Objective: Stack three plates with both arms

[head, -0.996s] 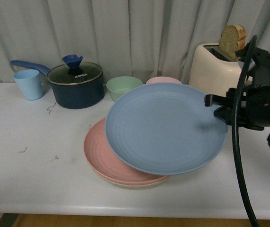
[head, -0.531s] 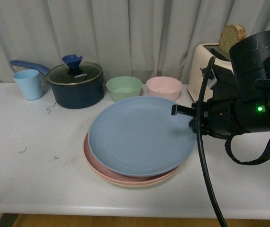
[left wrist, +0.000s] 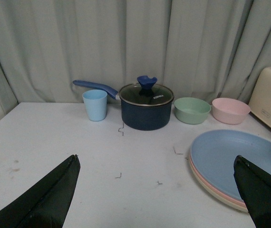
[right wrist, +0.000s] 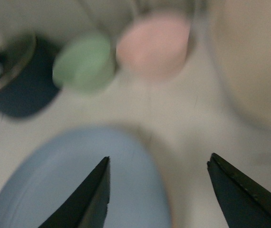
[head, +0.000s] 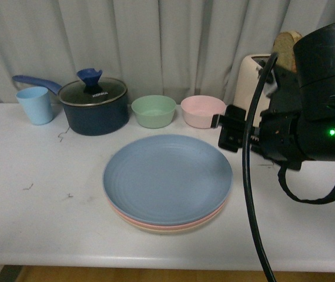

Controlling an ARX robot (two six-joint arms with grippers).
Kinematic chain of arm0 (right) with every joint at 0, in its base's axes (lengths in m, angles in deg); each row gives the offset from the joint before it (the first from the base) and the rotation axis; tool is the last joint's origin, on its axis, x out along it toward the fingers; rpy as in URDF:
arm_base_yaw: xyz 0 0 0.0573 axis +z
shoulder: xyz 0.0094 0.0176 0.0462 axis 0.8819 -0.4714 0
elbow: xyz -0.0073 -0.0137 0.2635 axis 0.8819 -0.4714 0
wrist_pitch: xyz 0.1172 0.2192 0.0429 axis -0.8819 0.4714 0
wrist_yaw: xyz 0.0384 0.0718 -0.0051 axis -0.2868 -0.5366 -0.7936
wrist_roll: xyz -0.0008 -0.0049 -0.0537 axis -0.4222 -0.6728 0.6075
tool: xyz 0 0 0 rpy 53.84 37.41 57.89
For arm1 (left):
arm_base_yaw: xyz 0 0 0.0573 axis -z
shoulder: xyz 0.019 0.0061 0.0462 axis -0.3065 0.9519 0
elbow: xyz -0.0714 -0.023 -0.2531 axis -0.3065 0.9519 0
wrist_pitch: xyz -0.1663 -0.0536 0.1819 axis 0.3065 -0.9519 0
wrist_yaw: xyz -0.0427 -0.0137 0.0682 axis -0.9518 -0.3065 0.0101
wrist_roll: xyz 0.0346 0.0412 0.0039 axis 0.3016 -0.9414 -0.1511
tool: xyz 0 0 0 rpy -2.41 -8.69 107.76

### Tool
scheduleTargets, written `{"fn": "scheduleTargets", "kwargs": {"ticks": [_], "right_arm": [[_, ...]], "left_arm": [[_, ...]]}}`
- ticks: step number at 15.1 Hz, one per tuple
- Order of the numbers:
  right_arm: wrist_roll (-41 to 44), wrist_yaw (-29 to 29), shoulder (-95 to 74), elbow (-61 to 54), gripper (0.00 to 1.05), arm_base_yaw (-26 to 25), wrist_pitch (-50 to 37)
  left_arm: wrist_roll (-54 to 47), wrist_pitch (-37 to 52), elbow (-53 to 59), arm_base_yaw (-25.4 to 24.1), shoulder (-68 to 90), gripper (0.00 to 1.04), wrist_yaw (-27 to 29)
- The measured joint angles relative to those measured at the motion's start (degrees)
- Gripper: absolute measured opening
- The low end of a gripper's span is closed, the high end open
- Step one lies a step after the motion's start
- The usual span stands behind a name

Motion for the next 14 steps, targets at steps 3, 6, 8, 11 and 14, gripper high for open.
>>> {"fn": "scheduleTargets", "kwargs": {"ticks": [3,6,8,11,14], "right_arm": [[17.75,14.93,1.53,-20.87,0.33,-2.34,-39.12],[22.43,12.48,16.9,-32.94,0.02,-6.78,-46.97],[23.17,9.77,21.33,-41.0,0.02,-8.07,-45.33],[23.3,8.0,33.22,-47.1,0.02,-10.88,-44.76],[23.32,5.92,43.98,-51.15,0.02,-12.46,-34.67]], "left_arm": [[0.0,-0.02,0.0,0.0,0.0,0.98,0.07],[0.0,-0.02,0.0,0.0,0.0,0.98,0.0],[-0.02,-0.02,0.0,0.0,0.0,0.98,0.02],[-0.02,-0.02,0.0,0.0,0.0,0.98,0.0],[0.0,-0.02,0.0,0.0,0.0,0.98,0.0]]}}
